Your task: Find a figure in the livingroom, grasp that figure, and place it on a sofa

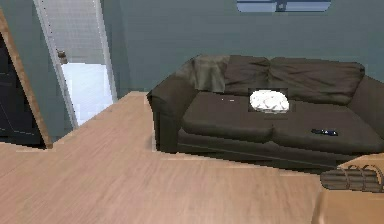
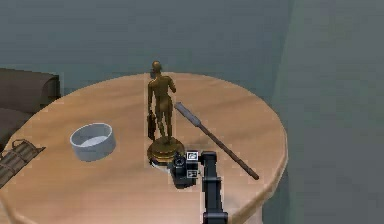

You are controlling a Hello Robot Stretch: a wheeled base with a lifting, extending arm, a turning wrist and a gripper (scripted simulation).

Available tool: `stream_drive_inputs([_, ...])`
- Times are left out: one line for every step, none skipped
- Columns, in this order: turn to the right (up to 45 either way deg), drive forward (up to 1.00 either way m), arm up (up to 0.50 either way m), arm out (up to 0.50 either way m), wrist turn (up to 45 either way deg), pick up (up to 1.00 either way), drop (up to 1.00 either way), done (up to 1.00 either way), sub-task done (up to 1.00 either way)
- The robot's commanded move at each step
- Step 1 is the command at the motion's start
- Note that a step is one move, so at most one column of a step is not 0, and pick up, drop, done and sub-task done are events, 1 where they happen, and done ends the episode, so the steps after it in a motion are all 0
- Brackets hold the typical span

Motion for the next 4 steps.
stream_drive_inputs([0.0,0.00,0.10,0.00,0.0,0.00,0.00,0.00,0.00])
stream_drive_inputs([0.0,0.00,0.16,0.00,0.0,0.00,0.00,0.00,0.00])
stream_drive_inputs([0.0,0.00,0.00,0.00,-45.0,0.00,0.00,0.00,0.00])
stream_drive_inputs([0.0,0.00,0.00,0.00,-45.0,0.00,0.00,0.00,0.00])
